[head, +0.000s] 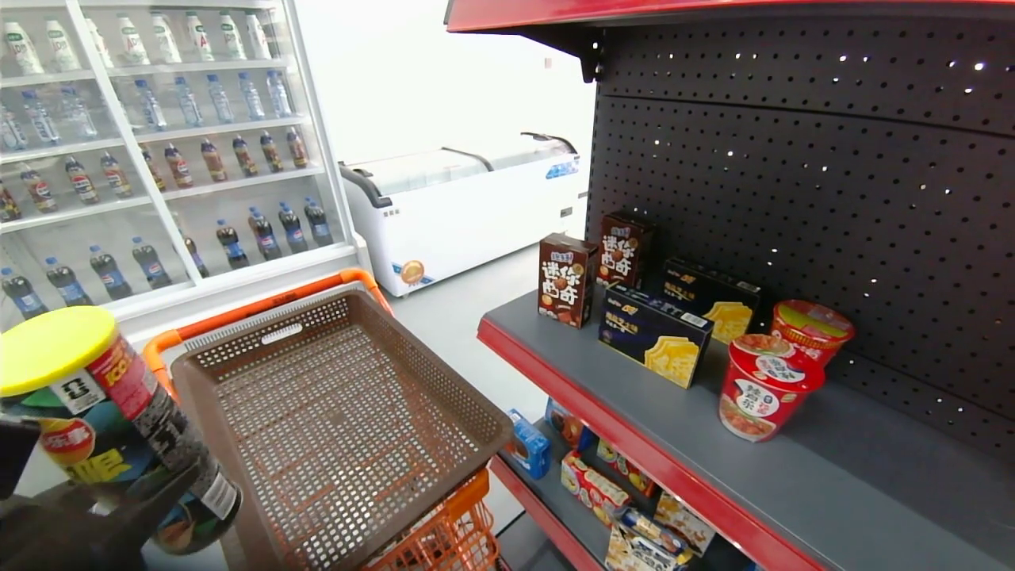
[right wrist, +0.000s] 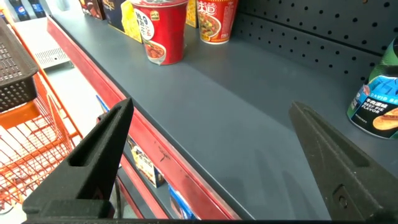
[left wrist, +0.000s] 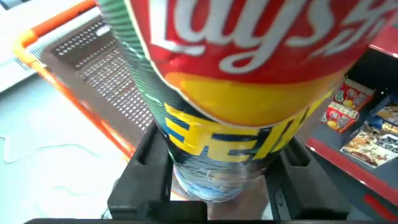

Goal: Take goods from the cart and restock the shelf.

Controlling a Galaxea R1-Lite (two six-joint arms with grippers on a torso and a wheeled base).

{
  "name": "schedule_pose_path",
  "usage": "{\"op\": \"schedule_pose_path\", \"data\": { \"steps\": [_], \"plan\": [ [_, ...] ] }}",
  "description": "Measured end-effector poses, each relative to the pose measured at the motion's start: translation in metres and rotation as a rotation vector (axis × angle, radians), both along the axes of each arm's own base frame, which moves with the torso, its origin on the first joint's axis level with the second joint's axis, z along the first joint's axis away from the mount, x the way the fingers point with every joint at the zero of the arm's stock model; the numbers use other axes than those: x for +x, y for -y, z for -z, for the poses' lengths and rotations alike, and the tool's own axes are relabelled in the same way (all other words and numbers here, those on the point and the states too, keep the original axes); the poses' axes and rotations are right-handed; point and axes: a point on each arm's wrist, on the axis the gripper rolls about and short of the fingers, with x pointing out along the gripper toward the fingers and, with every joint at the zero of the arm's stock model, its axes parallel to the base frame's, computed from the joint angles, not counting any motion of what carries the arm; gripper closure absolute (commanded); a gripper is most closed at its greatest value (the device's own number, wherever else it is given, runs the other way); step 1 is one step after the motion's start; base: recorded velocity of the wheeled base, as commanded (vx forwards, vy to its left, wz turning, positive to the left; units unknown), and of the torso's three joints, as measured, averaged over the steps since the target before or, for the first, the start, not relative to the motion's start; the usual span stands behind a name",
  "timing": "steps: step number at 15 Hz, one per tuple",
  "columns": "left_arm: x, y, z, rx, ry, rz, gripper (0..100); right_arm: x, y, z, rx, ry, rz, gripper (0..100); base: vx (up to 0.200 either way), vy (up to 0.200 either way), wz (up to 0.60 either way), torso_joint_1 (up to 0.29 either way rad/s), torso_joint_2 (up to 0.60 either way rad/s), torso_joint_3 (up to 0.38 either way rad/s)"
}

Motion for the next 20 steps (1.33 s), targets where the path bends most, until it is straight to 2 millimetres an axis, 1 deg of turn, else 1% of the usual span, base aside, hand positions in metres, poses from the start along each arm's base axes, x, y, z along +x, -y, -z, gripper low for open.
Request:
{"op": "schedule_pose_path", "data": {
  "steps": [3,6,8,9,12,20],
  "plan": [
    [-0.037,-0.001,0.005,0.048,-0.047,-0.005,100,0.0,0.0,0.0,0.0,0.0,0.0,0,0.0,0.0,0.0,0.0,0.0,0.0],
    [-0.074,-0.002,0.006,0.085,-0.101,-0.013,100,0.0,0.0,0.0,0.0,0.0,-0.001,0,0.0,0.0,-0.6,-0.004,0.0,0.01],
    [-0.093,-0.002,0.004,0.093,-0.053,-0.02,100,0.0,0.0,0.0,0.0,0.0,0.0,0,0.0,0.0,-0.6,0.01,0.0,0.005],
    [-0.098,-0.002,0.002,0.095,-0.021,-0.033,100,0.0,0.0,0.0,0.0,0.0,-0.001,0,0.0,0.0,-0.6,-0.007,0.0,0.007],
    [-0.107,-0.003,0.001,0.097,0.042,-0.045,100,0.0,0.0,0.0,0.0,0.0,-0.001,0,0.0,0.0,-0.6,0.001,0.0,0.002],
    [-0.109,-0.003,0.005,0.095,0.048,-0.039,100,0.0,0.0,0.0,0.0,0.0,-0.001,0,0.0,0.0,-0.6,0.002,0.0,0.002]
  ]
}}
